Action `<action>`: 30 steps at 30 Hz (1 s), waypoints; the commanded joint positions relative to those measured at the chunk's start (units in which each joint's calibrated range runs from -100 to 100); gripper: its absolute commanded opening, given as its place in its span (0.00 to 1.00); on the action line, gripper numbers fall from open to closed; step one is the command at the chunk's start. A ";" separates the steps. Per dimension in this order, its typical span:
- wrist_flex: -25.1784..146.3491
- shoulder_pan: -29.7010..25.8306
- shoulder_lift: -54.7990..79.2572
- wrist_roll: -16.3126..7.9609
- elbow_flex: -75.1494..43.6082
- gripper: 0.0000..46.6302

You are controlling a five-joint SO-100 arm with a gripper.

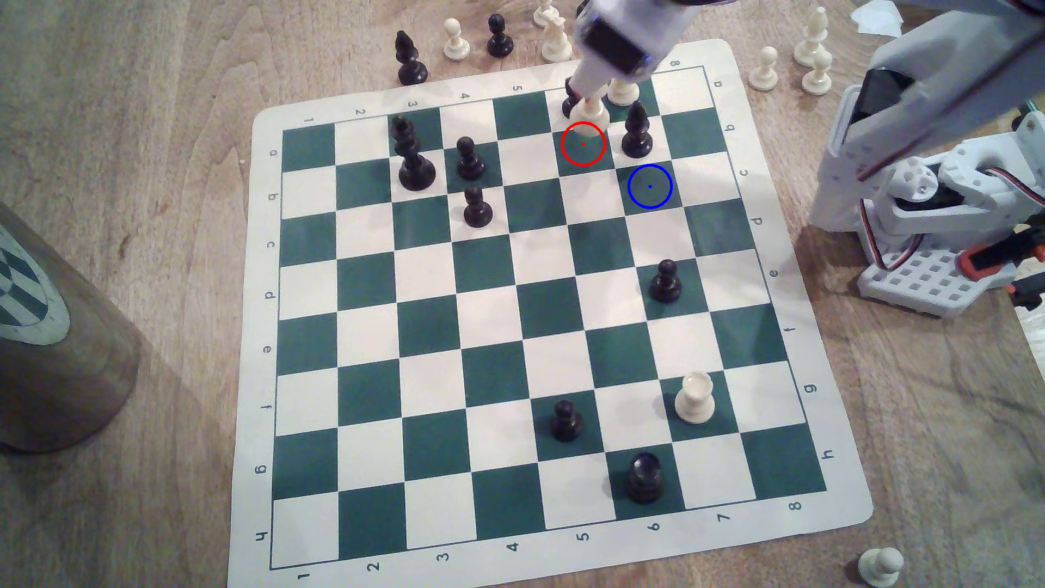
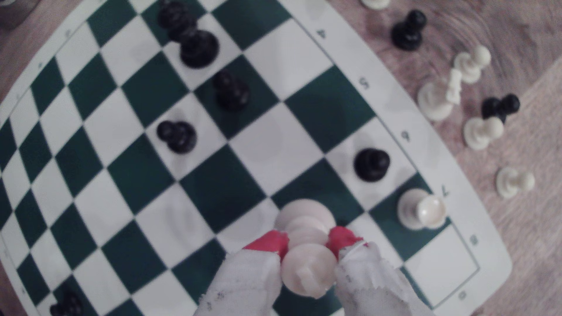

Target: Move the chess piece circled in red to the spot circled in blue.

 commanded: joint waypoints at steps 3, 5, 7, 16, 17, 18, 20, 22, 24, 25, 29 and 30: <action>11.26 -5.04 -14.42 -0.73 -6.24 0.01; 14.12 -6.45 -19.94 -0.68 -3.25 0.02; 15.68 -7.00 -22.91 -0.44 -0.62 0.02; 10.52 -7.70 -26.99 -0.15 17.78 0.02; 8.72 -7.70 -25.54 -0.10 19.41 0.02; 7.74 -7.62 -24.78 -0.10 20.14 0.02; 6.18 -7.47 -23.59 -0.05 21.14 0.02; 4.30 -7.31 -22.32 0.05 22.04 0.02; 3.31 -7.23 -21.13 0.15 22.22 0.02; 2.74 -7.08 -20.45 0.24 22.22 0.02; 0.28 -5.82 -16.21 0.59 21.05 0.02; -0.21 -5.51 -15.61 0.83 21.05 0.02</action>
